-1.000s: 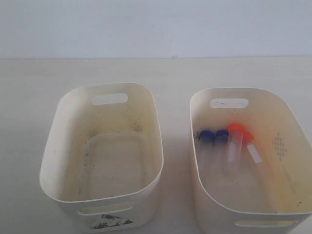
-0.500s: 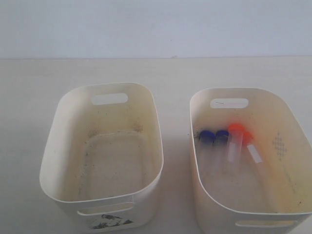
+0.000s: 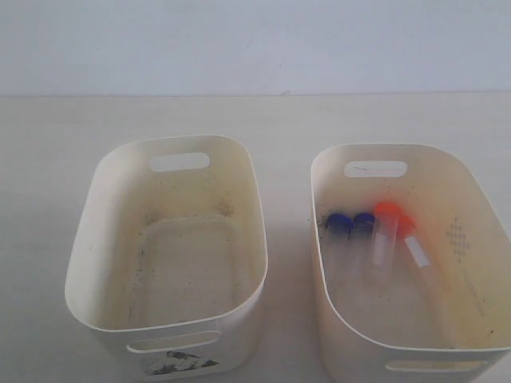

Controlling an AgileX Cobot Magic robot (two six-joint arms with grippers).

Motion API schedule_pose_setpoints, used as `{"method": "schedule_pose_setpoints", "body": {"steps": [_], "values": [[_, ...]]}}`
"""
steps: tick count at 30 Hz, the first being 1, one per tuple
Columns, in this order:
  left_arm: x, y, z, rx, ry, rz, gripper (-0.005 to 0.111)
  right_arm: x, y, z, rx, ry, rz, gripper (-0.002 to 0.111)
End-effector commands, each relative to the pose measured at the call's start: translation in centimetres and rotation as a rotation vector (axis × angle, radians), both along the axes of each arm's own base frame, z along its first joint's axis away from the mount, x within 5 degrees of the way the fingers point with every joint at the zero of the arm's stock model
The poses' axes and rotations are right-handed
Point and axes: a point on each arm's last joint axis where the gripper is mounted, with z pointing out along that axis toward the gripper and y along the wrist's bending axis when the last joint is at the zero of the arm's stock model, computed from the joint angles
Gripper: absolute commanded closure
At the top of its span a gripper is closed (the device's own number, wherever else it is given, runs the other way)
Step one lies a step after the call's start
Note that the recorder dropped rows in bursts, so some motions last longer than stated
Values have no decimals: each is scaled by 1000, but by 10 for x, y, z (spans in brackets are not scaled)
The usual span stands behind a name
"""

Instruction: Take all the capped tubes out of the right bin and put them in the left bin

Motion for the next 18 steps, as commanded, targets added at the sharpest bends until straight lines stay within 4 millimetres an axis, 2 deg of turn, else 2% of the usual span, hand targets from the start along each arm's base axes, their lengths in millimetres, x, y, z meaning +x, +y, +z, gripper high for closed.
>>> {"method": "schedule_pose_setpoints", "body": {"steps": [1,7,14,18], "values": [[0,0,2,-17,-12,-1,102,24,3,10,-40,377,30,108],[0,0,2,-17,-12,-1,102,54,2,25,-34,375,24,108],[0,0,2,-17,-12,-1,102,65,3,37,29,225,22,108],[0,0,2,-17,-12,-1,102,78,5,47,113,137,46,108]]}}
